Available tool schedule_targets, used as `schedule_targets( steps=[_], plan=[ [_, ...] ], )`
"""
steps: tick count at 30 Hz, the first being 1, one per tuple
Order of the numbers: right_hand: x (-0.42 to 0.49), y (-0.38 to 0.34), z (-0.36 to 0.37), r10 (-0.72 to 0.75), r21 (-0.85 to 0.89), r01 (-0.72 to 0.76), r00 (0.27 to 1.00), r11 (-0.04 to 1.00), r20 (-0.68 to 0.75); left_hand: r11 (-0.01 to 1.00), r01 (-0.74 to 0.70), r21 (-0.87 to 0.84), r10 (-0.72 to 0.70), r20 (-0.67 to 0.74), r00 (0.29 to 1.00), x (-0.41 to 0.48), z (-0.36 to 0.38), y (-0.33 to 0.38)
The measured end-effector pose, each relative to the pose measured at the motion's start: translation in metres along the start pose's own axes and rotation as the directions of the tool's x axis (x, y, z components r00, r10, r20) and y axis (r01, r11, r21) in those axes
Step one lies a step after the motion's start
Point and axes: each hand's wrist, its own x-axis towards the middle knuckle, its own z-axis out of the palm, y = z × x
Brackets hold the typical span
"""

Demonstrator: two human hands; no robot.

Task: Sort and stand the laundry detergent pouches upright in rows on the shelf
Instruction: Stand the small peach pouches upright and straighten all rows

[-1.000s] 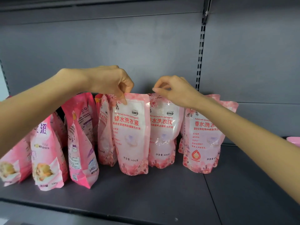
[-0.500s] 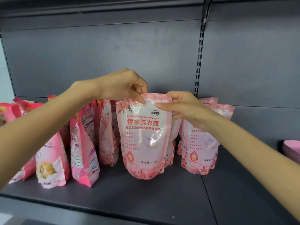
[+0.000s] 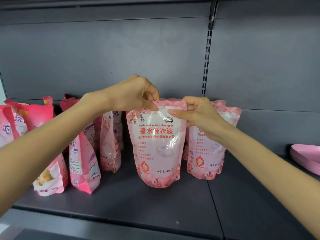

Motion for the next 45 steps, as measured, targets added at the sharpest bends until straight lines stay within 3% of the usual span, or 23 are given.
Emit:
schedule_targets(
  steps=[9, 17, 24, 45],
  plan=[
    [0.002, 0.014, 0.005, 0.081, -0.008, -0.081, 0.996, 0.997, -0.022, 0.999, 0.035, 0.025, -0.034, -0.017, 0.999, 0.008, 0.016, -0.007],
    [0.023, 0.005, -0.009, 0.009, -0.363, -0.029, 0.998, 0.931, -0.055, 0.995, 0.061, -0.08, -0.064, -0.032, 0.997, 0.016, 0.025, -0.009],
    [0.028, 0.004, -0.012, -0.007, -0.498, -0.005, 1.0, 0.867, -0.023, 0.991, 0.112, -0.078, -0.108, 0.06, 0.992, 0.003, 0.007, -0.025],
    [0.018, -0.005, -0.013, -0.009, -0.588, 0.02, 1.0, 0.808, 0.022, 0.996, 0.065, -0.069, -0.065, -0.004, 0.998, 0.004, 0.013, -0.026]
  ],
)
